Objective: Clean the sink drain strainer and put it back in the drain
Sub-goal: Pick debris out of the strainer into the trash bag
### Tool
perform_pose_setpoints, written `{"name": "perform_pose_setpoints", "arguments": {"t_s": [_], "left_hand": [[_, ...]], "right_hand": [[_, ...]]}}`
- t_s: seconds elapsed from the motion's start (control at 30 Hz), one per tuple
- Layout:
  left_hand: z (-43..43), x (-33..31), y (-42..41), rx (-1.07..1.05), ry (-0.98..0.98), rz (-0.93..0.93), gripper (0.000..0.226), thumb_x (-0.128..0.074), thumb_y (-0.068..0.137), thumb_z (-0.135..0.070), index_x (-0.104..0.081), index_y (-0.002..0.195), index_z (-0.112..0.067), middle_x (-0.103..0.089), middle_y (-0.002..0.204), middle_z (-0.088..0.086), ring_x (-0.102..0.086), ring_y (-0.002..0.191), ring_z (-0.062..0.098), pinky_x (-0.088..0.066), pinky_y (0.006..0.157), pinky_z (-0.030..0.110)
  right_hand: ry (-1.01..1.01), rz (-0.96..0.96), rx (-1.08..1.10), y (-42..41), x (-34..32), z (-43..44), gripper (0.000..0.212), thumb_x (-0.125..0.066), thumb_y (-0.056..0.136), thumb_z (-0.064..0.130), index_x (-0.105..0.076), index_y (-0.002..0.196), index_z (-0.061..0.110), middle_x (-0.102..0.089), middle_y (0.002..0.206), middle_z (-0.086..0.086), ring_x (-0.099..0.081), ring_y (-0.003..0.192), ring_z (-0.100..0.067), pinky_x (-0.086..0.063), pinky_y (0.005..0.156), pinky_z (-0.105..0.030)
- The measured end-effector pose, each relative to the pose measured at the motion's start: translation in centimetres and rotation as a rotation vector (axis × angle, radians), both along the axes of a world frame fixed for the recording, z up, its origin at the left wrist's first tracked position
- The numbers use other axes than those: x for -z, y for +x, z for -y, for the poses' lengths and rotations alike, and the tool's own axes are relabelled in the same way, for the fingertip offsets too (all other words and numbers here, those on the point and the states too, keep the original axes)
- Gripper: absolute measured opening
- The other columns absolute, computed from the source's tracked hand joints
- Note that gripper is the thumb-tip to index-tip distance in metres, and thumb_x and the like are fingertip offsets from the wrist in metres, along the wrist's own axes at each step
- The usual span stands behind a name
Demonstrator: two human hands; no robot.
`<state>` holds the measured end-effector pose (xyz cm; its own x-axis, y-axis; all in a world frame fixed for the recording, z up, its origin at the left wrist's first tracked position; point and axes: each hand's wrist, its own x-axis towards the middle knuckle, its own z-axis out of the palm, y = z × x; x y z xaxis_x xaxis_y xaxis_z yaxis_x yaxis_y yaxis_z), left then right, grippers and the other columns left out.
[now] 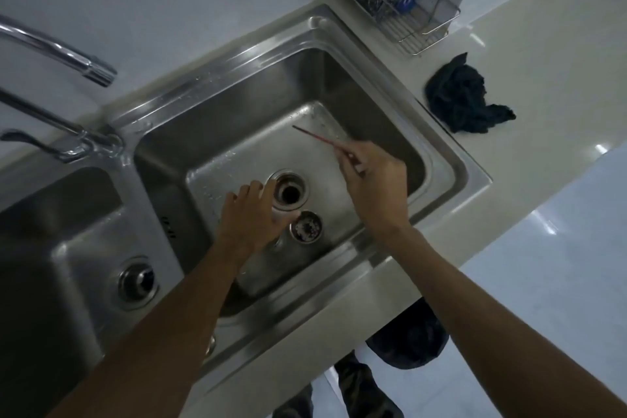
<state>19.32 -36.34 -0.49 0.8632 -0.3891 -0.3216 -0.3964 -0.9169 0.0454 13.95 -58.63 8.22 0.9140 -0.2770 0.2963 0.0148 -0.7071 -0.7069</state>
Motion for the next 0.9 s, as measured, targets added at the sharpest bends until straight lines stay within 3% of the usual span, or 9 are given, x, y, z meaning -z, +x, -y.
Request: {"name": "perform_pose_setpoints", "arguments": {"t_s": [0.07, 0.13, 0.3, 0.5, 0.63, 0.77, 0.9], "left_hand": [[-1.9, 1.7, -1.1, 0.01, 0.052, -0.049, 0.097, -0.032, 0.082, -0.086, -0.033, 0.152, -0.018, -0.049, 0.142, 0.011, -0.05, 0.125, 0.031, -0.041, 0.102, 0.049], [-3.0, 3.5, -1.9, 0.016, 0.091, -0.104, 0.097, -0.048, 0.082, -0.084, -0.028, 0.154, -0.022, -0.043, 0.147, 0.009, -0.045, 0.131, 0.03, -0.037, 0.106, 0.051], [-3.2, 6.6, -2.0, 0.002, 0.15, -0.266, 0.101, -0.071, 0.082, -0.061, -0.015, 0.159, -0.025, -0.033, 0.155, 0.01, -0.037, 0.139, 0.033, -0.032, 0.113, 0.053], [-2.9, 6.8, -1.5, 0.015, 0.095, -0.21, 0.085, -0.074, 0.086, -0.046, -0.028, 0.152, -0.018, -0.045, 0.142, 0.012, -0.049, 0.128, 0.032, -0.039, 0.106, 0.046], [-2.8, 4.5, -1.4, -0.01, -0.036, -0.134, 0.078, -0.074, 0.083, -0.046, -0.037, 0.146, -0.017, -0.048, 0.132, 0.011, -0.055, 0.118, 0.032, -0.044, 0.099, 0.048], [-2.8, 1.2, -0.9, -0.047, -0.292, -0.118, 0.086, -0.081, 0.079, -0.039, -0.036, 0.15, -0.019, -0.04, 0.128, 0.011, -0.061, 0.105, 0.032, -0.055, 0.09, 0.045], [-1.0, -2.1, -1.5, -0.046, -0.476, -0.071, 0.099, -0.083, 0.078, -0.038, -0.027, 0.157, -0.018, -0.032, 0.128, 0.002, -0.061, 0.1, 0.027, -0.055, 0.088, 0.035]], "right_hand": [[0.023, -0.051, -0.012, -1.2, 1.7, -2.4, 0.02, -0.065, 0.098, 0.021, -0.075, 0.115, 0.017, -0.075, 0.107, 0.003, -0.069, 0.089, -0.011, -0.057, 0.081, -0.03], [-0.004, -0.069, -0.034, -2.1, 3.0, -4.2, 0.019, -0.067, 0.096, 0.019, -0.075, 0.114, 0.019, -0.075, 0.107, 0.004, -0.069, 0.089, -0.009, -0.056, 0.082, -0.024], [-0.066, -0.269, -0.083, -3.1, 5.6, -6.3, 0.017, -0.066, 0.096, 0.022, -0.073, 0.111, 0.022, -0.075, 0.101, 0.006, -0.068, 0.079, -0.007, -0.059, 0.075, -0.029], [-0.069, -0.356, -0.019, -3.0, 6.4, -7.0, 0.011, -0.069, 0.093, 0.025, -0.069, 0.104, 0.025, -0.075, 0.093, 0.009, -0.067, 0.076, -0.005, -0.059, 0.073, -0.024], [0.029, -0.362, 0.061, -3.6, 5.7, -7.3, 0.008, -0.072, 0.09, 0.026, -0.069, 0.098, 0.025, -0.072, 0.086, 0.016, -0.066, 0.074, 0.001, -0.058, 0.071, -0.021], [0.199, -0.255, 0.163, -4.1, 3.2, -7.0, 0.007, -0.075, 0.089, 0.026, -0.072, 0.095, 0.024, -0.069, 0.081, 0.019, -0.066, 0.076, 0.006, -0.054, 0.072, -0.012], [0.44, -0.159, 0.275, -5.9, -0.6, -5.4, 0.011, -0.075, 0.09, 0.028, -0.075, 0.1, 0.024, -0.074, 0.083, 0.013, -0.07, 0.078, -0.001, -0.06, 0.076, -0.027]]}}
